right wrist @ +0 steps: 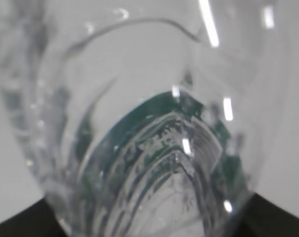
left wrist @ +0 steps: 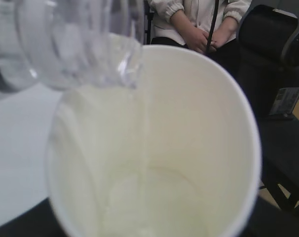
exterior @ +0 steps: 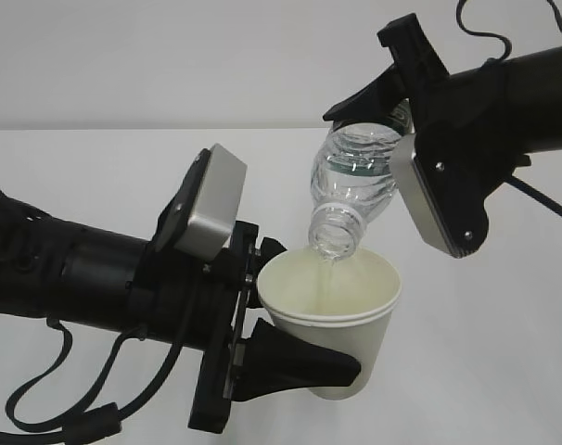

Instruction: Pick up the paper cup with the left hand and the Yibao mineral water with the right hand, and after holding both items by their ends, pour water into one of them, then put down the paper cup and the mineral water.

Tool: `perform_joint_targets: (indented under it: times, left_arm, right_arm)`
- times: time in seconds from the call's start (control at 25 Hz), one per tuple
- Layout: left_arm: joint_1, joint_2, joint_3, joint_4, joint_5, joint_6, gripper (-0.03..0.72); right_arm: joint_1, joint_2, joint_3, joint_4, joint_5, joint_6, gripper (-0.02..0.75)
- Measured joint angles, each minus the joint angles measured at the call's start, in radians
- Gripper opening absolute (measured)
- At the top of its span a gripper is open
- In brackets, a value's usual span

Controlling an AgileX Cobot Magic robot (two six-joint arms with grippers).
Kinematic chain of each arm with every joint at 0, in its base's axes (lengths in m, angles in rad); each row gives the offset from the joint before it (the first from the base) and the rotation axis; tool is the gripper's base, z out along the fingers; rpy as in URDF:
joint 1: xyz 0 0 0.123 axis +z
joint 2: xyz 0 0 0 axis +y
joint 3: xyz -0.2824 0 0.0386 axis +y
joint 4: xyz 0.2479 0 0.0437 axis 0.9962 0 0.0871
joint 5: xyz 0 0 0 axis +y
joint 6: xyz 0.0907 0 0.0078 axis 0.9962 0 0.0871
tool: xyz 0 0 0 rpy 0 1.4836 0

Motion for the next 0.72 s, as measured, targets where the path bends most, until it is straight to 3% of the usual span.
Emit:
perform_joint_targets:
  times: [0.72]
  left_arm:
    - [0.0,0.0,0.0,0.0,0.006,0.0,0.419]
  right_arm:
    - [0.0,0.0,0.0,0.0,0.0,-0.002,0.426]
